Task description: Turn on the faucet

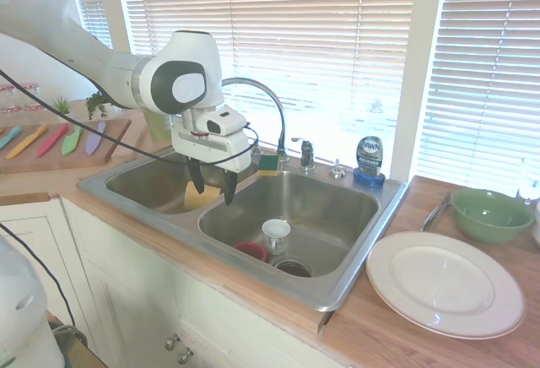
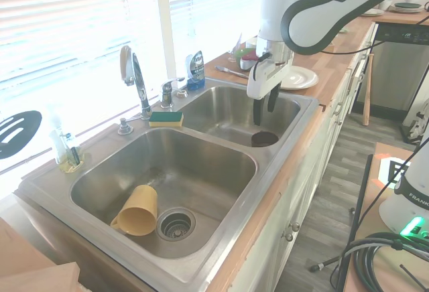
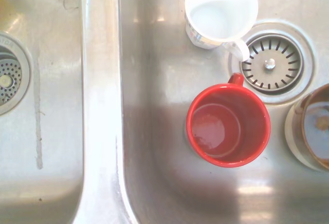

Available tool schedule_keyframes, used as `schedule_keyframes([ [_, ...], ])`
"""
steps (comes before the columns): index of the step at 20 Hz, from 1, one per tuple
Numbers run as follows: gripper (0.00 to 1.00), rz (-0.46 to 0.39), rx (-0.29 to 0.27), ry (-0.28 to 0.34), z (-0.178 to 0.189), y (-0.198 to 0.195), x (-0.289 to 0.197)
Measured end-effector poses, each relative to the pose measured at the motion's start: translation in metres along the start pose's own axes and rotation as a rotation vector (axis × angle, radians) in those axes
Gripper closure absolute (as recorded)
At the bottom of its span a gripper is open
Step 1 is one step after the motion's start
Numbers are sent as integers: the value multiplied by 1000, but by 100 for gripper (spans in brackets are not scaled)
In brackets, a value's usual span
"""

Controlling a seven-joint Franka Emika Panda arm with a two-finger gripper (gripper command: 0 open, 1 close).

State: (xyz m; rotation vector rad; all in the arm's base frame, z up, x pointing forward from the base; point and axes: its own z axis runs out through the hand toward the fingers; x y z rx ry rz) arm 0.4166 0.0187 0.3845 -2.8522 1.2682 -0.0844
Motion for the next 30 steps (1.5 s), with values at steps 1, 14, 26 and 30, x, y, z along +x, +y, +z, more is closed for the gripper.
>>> schedule_keyframes([
  [1, 0, 0, -1, -1, 1, 0, 0],
  [14, 100, 9, -18, 3, 7, 2, 5],
  [26, 100, 13, -21, 0, 9, 3, 6],
  [30, 100, 13, -20, 0, 11, 2, 8],
])
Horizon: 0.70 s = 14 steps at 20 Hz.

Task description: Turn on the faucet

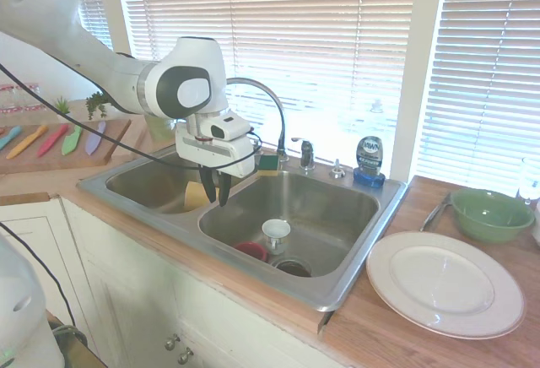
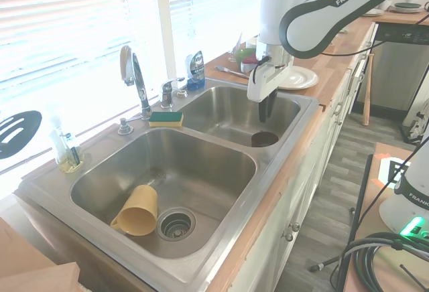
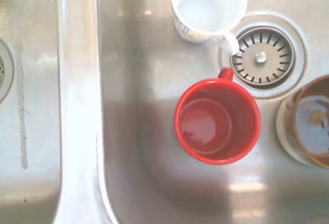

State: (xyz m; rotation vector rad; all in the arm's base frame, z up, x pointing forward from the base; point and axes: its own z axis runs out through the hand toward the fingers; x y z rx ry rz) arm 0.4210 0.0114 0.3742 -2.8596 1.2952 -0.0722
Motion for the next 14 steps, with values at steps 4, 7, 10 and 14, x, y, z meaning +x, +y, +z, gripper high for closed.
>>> schedule_keyframes([
  [4, 100, 13, 13, 8, -2, -13, 16],
  [7, 100, 33, 19, 12, -3, -32, 42],
  [10, 100, 48, 32, 14, -3, -55, 72],
  [14, 100, 56, 32, 5, 2, -83, 102],
])
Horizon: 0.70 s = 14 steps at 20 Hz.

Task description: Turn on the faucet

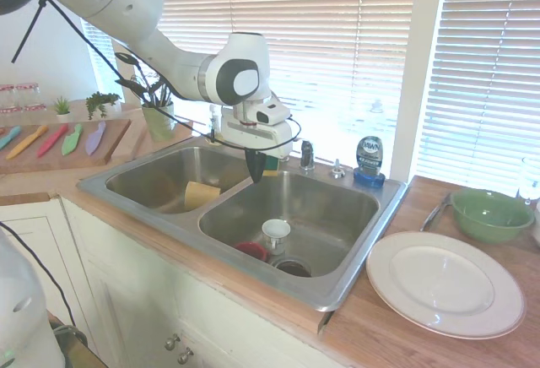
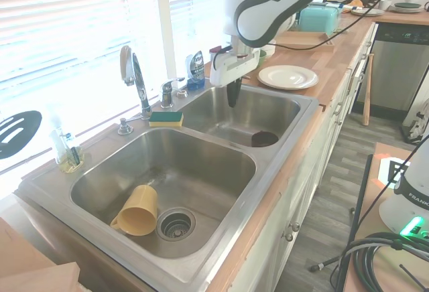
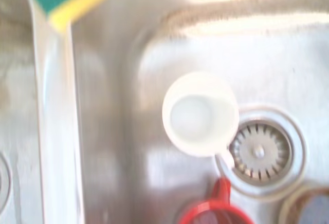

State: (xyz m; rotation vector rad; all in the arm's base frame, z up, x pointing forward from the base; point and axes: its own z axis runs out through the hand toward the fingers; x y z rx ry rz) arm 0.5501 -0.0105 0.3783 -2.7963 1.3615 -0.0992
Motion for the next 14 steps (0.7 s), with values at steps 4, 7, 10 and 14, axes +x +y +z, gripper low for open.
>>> schedule_keyframes([
  [4, 100, 0, 13, 9, 0, -33, 26],
  [7, 100, -5, 21, 17, -1, -56, 41],
  [10, 100, -1, 22, 23, -1, -72, 57],
  [14, 100, 4, 34, 26, 1, -89, 71],
])
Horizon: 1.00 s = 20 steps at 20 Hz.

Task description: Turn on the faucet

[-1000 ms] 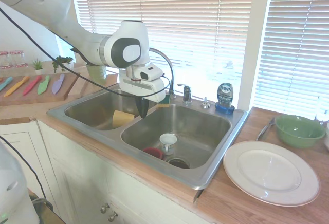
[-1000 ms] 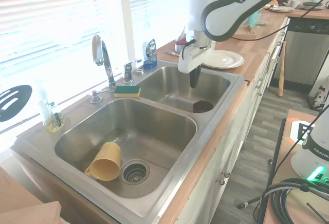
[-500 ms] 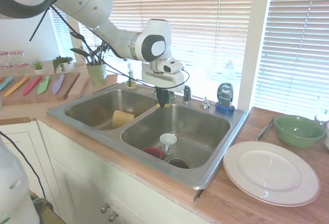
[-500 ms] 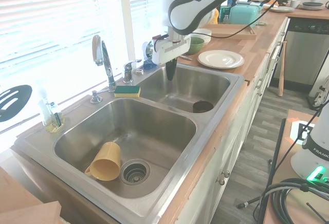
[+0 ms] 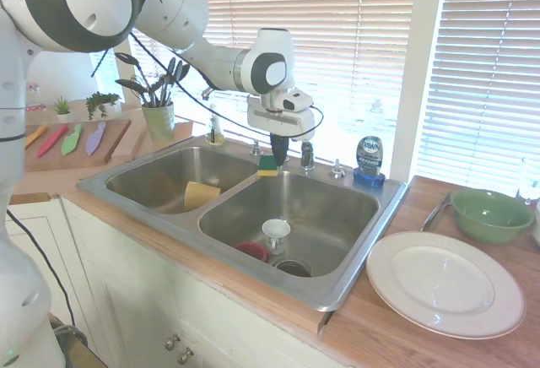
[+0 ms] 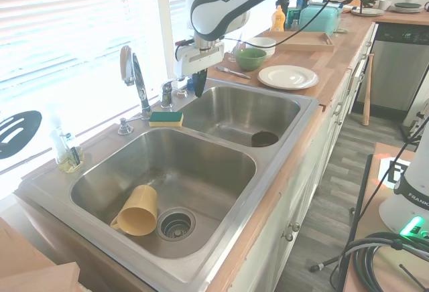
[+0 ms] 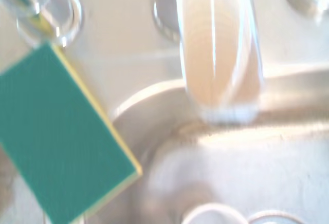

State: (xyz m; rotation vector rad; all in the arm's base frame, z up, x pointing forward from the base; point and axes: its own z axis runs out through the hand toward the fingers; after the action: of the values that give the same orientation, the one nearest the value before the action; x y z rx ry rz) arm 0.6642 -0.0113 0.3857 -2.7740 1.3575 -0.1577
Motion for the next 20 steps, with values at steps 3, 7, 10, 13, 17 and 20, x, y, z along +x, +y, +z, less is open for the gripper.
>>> schedule_keyframes([
  [3, 100, -5, 14, 12, -2, -14, 5],
  [7, 100, 31, 84, 88, -11, -28, 12],
  [10, 100, 46, 145, 139, -18, -34, 15],
  [13, 100, 39, 199, 182, -20, -38, 15],
  [17, 100, 32, 247, 228, -25, -39, 14],
  [20, 100, 31, 267, 246, -30, -39, 13],
])
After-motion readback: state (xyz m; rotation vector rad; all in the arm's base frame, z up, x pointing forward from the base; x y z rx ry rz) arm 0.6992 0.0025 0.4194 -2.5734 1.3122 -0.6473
